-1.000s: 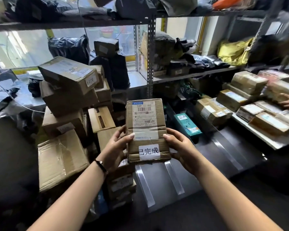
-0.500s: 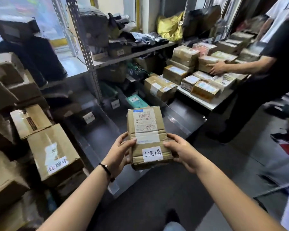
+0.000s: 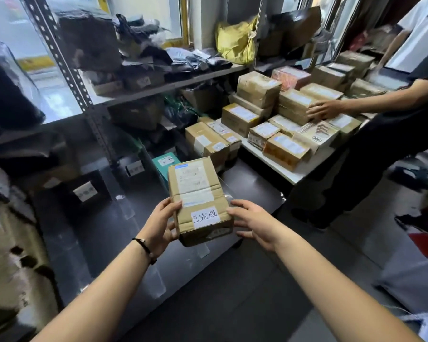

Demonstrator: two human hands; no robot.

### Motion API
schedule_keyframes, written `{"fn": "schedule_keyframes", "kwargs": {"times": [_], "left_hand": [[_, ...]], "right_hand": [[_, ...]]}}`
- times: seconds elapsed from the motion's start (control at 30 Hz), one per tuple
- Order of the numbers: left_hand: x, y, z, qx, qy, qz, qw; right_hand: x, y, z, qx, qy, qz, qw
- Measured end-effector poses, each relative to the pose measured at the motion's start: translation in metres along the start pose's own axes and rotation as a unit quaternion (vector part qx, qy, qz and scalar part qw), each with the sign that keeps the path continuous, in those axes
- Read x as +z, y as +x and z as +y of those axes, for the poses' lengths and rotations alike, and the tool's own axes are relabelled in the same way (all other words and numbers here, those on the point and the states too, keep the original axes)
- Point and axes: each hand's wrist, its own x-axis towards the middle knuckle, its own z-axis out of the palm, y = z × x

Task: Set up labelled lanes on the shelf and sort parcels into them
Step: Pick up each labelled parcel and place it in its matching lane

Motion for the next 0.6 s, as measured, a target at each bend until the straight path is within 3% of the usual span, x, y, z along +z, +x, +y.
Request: {"fn": "schedule_keyframes", "kwargs": {"times": [0.2, 0.6], "left_hand": [[0.009, 0.052, -0.003, -0.006, -0.022, 0.049, 0.999], [-0.042, 0.183, 0.022, -0.046, 0.004, 0.127, 0.991]], "right_hand": [[-0.014, 0.070, -0.016, 0.032, -0.031, -0.051, 0.998], [-0.014, 0.244, -0.046, 0.118, -0.047, -0.122, 0.984]]}}
